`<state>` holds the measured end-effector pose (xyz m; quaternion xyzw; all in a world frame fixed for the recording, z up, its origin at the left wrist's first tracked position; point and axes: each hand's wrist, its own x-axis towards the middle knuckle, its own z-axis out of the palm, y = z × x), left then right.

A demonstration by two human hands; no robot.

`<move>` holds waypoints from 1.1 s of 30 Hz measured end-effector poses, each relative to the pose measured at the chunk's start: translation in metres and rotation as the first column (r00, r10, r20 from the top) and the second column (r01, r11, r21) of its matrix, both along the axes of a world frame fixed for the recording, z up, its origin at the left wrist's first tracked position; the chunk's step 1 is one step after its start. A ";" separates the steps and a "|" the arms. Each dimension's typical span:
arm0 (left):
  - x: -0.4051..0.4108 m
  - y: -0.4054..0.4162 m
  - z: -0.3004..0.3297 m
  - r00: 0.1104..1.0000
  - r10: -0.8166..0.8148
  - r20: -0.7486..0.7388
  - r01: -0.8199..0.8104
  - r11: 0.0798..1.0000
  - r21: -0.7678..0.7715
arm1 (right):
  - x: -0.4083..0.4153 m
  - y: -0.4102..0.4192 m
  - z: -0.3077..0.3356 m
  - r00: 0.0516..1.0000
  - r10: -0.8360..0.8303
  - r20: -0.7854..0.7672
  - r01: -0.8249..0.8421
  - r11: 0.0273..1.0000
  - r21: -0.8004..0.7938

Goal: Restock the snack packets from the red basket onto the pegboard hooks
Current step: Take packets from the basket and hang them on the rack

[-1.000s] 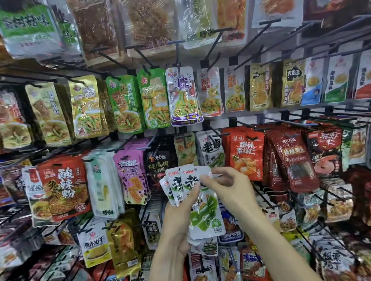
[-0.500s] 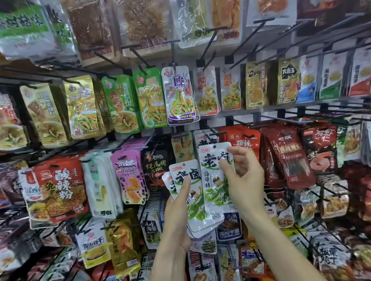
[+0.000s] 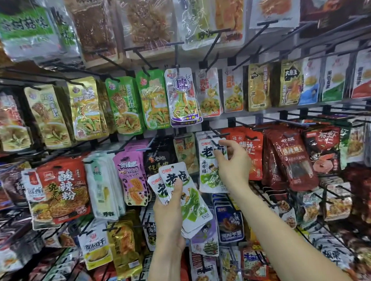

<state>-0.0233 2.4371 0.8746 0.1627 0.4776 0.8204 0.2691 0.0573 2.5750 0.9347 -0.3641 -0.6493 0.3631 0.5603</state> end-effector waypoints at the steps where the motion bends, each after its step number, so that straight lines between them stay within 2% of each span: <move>1: 0.000 -0.002 0.002 1.000 0.021 0.005 -0.021 1.000 0.016 | -0.007 0.005 0.004 1.000 -0.006 0.022 0.007 0.999 -0.033; 4: 0.003 -0.007 0.010 0.999 0.006 -0.036 -0.007 1.000 -0.013 | -0.014 0.011 0.009 0.989 0.010 0.146 0.000 0.998 -0.070; 7: 0.001 -0.003 0.009 0.996 -0.069 -0.049 0.066 0.996 -0.064 | 0.004 -0.010 0.004 0.977 0.039 0.209 -0.038 0.999 -0.007; 9: 0.005 0.000 0.011 0.991 -0.115 -0.067 0.109 0.991 -0.083 | 0.020 -0.028 -0.007 0.988 0.106 0.113 -0.107 0.994 0.005; 12: 0.017 0.003 0.019 0.976 -0.198 -0.087 0.185 0.973 -0.135 | 0.031 -0.048 -0.017 0.940 0.306 -0.152 -0.328 0.934 -0.142; 14: 0.024 0.008 0.018 0.969 -0.231 -0.086 0.215 0.963 -0.165 | 0.031 -0.049 -0.023 0.913 0.334 -0.236 -0.380 0.906 -0.188; 18: 0.026 0.010 0.020 0.958 -0.284 0.047 0.287 0.955 -0.078 | 0.031 -0.045 -0.026 0.922 0.256 -0.292 -0.310 0.938 -0.155; 20: 0.022 0.012 0.018 0.959 -0.271 0.087 0.279 0.955 -0.098 | 0.031 -0.043 -0.027 0.926 0.221 -0.307 -0.267 0.957 -0.115; 23: 0.009 0.020 0.000 0.986 -0.141 0.089 0.152 0.979 -0.134 | 0.031 -0.039 -0.026 0.947 0.185 -0.264 -0.201 0.979 -0.035; 25: 0.014 0.010 0.014 0.994 -0.093 0.054 0.099 0.988 -0.120 | 0.030 -0.036 -0.025 0.956 0.166 -0.241 -0.172 0.985 -0.003; 27: 0.016 0.001 0.023 0.995 -0.088 0.050 0.092 0.992 -0.083 | 0.030 -0.034 -0.025 0.961 0.170 -0.216 -0.167 0.985 0.033; 33: 0.011 -0.011 0.023 0.992 -0.119 -0.030 0.115 0.989 -0.096 | 0.038 -0.040 -0.027 0.959 0.180 -0.219 -0.153 0.979 0.136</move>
